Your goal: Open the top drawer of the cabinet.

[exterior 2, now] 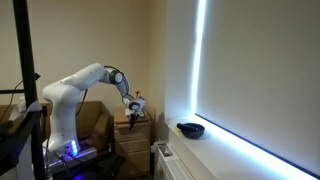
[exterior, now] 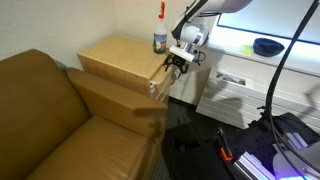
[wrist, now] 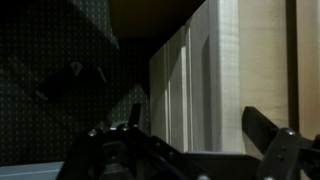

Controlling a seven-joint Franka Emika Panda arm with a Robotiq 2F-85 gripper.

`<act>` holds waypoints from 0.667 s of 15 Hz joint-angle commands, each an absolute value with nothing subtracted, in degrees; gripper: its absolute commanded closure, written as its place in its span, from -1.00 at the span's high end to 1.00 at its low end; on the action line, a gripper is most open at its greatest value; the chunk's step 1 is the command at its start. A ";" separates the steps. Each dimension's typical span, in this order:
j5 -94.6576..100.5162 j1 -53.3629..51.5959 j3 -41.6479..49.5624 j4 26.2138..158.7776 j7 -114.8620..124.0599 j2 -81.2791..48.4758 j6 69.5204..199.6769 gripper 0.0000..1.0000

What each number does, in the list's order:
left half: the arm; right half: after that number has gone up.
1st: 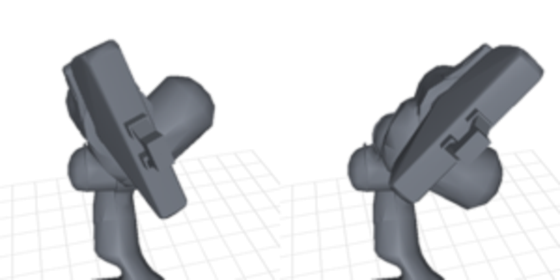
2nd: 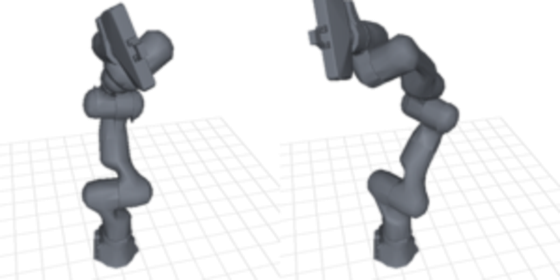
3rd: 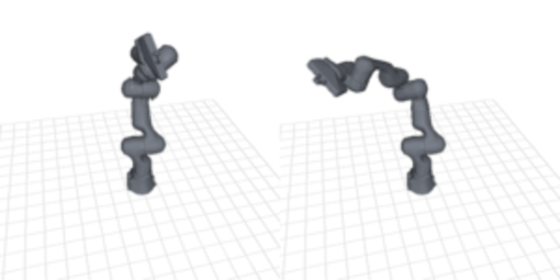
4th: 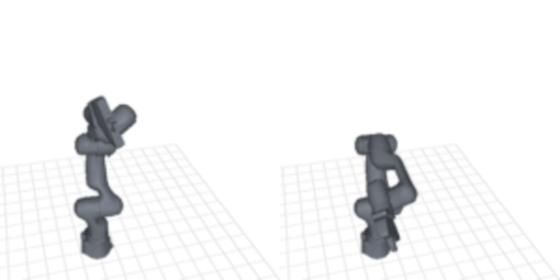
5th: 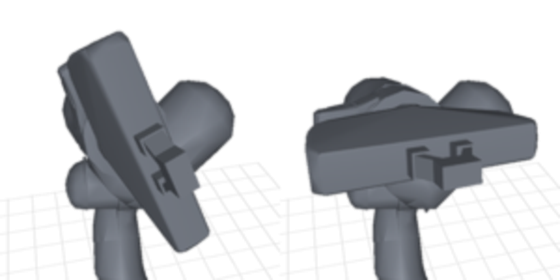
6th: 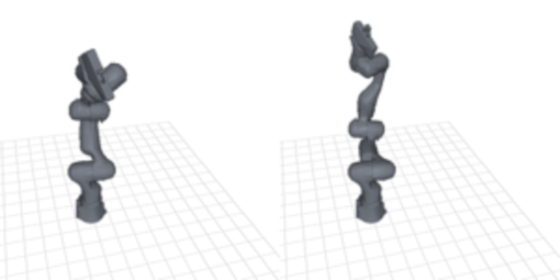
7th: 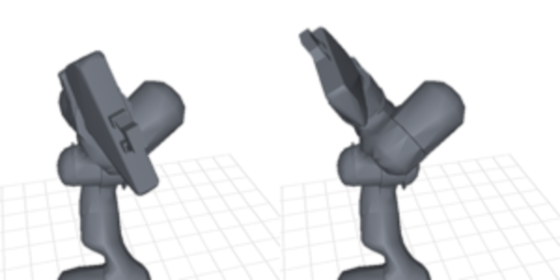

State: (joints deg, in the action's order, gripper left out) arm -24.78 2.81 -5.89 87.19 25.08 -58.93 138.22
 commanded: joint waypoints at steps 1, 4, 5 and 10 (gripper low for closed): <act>-25.28 1.00 -1.00 93.75 24.89 -60.63 150.05 1.00; -25.32 0.29 -0.13 98.85 24.25 -58.03 154.33 1.00; -25.20 0.15 0.30 100.69 24.25 -57.11 155.54 1.00; -24.20 -0.81 3.32 110.80 23.82 -52.12 161.58 1.00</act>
State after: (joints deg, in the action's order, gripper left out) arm -26.17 0.24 -1.60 106.37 23.12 -49.39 152.97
